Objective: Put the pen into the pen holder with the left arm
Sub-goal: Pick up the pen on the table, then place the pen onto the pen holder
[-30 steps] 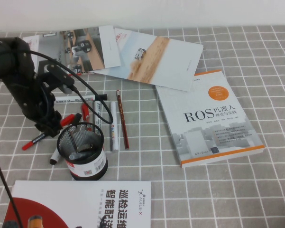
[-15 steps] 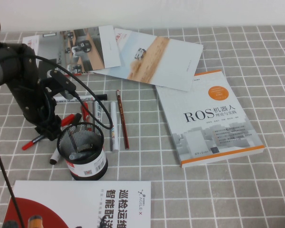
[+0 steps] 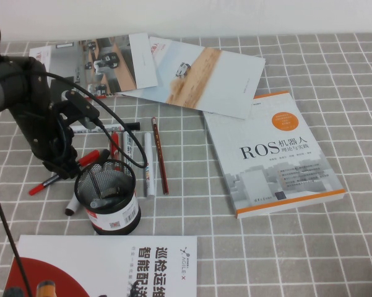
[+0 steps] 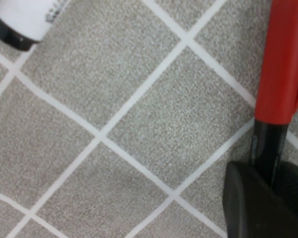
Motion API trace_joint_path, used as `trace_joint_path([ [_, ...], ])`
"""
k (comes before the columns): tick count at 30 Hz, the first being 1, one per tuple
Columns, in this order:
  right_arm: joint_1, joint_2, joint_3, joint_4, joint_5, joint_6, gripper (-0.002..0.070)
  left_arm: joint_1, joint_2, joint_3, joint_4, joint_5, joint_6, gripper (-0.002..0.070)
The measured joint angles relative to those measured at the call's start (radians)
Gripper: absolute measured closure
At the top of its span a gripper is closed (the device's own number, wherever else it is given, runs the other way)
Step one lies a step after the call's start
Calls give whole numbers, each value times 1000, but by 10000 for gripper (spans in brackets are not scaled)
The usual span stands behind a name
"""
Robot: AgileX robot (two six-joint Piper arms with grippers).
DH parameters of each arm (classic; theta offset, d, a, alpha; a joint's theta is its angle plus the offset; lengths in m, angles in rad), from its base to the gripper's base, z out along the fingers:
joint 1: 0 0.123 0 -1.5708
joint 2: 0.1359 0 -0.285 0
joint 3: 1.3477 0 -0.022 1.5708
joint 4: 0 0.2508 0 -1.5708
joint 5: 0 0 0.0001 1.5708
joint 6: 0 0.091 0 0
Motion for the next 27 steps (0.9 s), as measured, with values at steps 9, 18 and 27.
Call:
trace_joint_path([
  [9, 0, 0, 0, 0, 0, 0, 691, 0, -31, 0, 33, -17, -24, 615],
  [18, 0, 0, 0, 0, 0, 0, 691, 0, -245, 0, 17, -45, -100, 615],
  [27, 0, 0, 0, 0, 0, 0, 691, 0, -481, 0, -178, -28, -179, 615],
])
